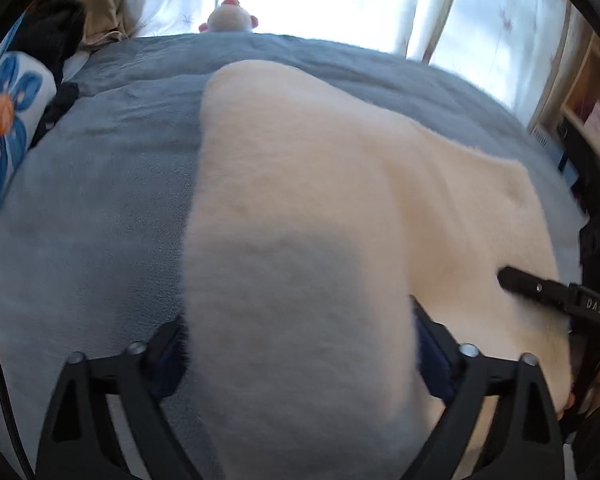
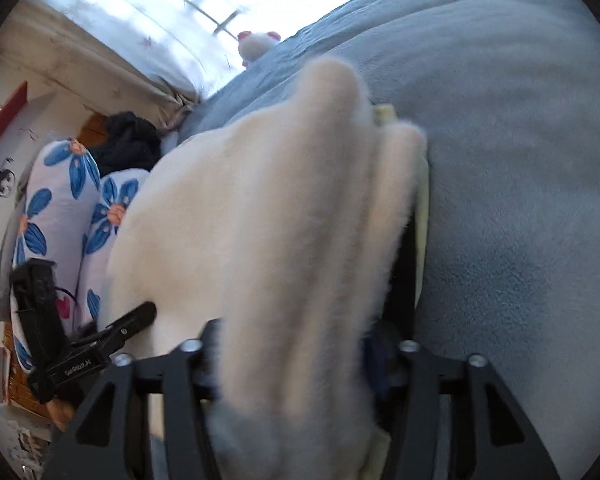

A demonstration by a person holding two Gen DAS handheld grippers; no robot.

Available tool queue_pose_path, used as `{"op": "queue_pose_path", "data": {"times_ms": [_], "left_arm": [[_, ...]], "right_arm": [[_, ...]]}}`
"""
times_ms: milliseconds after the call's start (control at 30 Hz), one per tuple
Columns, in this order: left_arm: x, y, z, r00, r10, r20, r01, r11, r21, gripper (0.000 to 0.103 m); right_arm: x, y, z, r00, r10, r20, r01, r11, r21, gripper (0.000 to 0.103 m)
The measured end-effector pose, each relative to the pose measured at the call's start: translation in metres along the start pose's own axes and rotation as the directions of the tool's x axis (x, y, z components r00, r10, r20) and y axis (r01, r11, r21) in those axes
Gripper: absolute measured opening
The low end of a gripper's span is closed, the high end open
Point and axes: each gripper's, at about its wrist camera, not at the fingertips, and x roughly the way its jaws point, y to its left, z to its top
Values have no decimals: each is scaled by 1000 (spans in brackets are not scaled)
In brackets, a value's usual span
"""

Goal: Fold large clothes
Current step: 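Carry the folded cardigan onto the yellow-green garment and release both tools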

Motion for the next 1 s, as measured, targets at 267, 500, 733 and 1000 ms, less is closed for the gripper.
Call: {"op": "queue_pose_path", "data": {"times_ms": [267,500,733,1000], "left_arm": [[-51,-29,-8,982,143,121,-157,980,119,90],[-76,-45,-20,982,155,109,-163,984,70,8],[-57,-55,-36,941,326,87,-334,936,114,8],[-112,-77,-48,953,296,58,-298,955,17,27]], "right_arm": [[-73,45,0,985,-137,103,158,957,-243,60],[-76,90,-18,984,-152,89,175,913,-368,18],[-56,73,-29,956,-288,56,290,899,-330,13],[-140,109,-46,964,-250,91,266,910,-318,13]]}}
